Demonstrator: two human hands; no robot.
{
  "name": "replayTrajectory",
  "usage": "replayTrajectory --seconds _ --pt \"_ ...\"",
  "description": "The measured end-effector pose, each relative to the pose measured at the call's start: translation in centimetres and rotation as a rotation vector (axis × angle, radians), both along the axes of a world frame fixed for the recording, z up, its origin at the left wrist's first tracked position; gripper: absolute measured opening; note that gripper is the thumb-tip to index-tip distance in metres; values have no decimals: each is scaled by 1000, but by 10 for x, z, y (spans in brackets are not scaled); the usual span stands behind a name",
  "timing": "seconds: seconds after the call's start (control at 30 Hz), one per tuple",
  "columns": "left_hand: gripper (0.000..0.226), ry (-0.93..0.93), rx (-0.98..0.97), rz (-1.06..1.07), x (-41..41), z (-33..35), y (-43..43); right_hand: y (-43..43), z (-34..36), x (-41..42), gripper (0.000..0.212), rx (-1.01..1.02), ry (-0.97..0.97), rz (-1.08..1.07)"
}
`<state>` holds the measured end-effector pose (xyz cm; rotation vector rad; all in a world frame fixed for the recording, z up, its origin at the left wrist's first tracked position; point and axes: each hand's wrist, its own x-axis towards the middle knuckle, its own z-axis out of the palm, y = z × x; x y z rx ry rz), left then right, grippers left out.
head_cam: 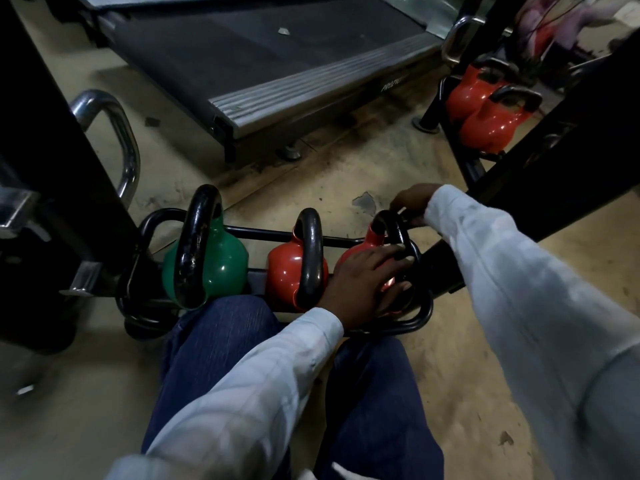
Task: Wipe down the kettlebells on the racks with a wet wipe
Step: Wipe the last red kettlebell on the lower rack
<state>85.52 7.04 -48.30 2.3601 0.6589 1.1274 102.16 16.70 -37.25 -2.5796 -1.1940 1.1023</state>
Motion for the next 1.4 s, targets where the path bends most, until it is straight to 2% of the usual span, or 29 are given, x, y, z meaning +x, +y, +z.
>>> replayTrajectory --seconds 0.03,0.13,0.23,0.33,0.37,0.47,0.57,0.67,0.8,0.87,0.93,1.0,1.1,1.17,1.23,1.27,1.3,1.37,1.4 --pt "36 -11 12 -3 0 -1 0 -2 -2 3 10 -4 -31 49" --pt "37 -1 3 7 2 -1 -1 6 -3 6 12 -158 -340 384" --pt "37 -15 -8 7 3 -2 -2 12 18 -20 14 -107 -408 333" --pt "34 -24 27 -1 2 -3 -1 33 -2 -37 40 -137 -605 465" --pt "34 -20 44 -1 1 -2 1 39 -12 -40 46 -143 -602 516" --pt "34 2 73 -4 0 -2 3 32 -24 -53 54 -39 -511 446" --pt "35 32 60 2 1 -5 4 17 -16 -54 46 136 -449 370" --pt "37 46 27 21 1 -7 4 11 1 -36 29 87 -523 386" --pt "38 22 17 18 2 -5 2 1 2 0 17 106 -217 202" --pt "38 23 23 20 3 -6 1 -9 -12 10 12 128 -49 -16" --pt "38 18 23 25 4 -7 1 -22 -28 15 16 170 191 -305" --pt "38 6 24 28 3 -6 0 -33 -45 21 19 175 472 -470" --pt "38 2 32 38 3 -4 -1 -41 -51 27 24 205 779 -563" --pt "38 6 28 37 3 -5 -2 -43 -41 29 18 271 836 -547" --pt "38 11 26 39 3 -5 -2 -39 -32 30 11 335 782 -486" --pt "38 17 24 41 3 -5 -2 -33 -27 29 9 359 652 -437" --pt "39 27 21 41 3 -5 -2 -26 -21 27 8 362 445 -321" --pt "39 44 13 35 3 -5 -2 -14 -1 15 20 244 -63 123" --pt "39 50 7 29 3 -5 -2 -11 10 -1 26 172 -239 266"
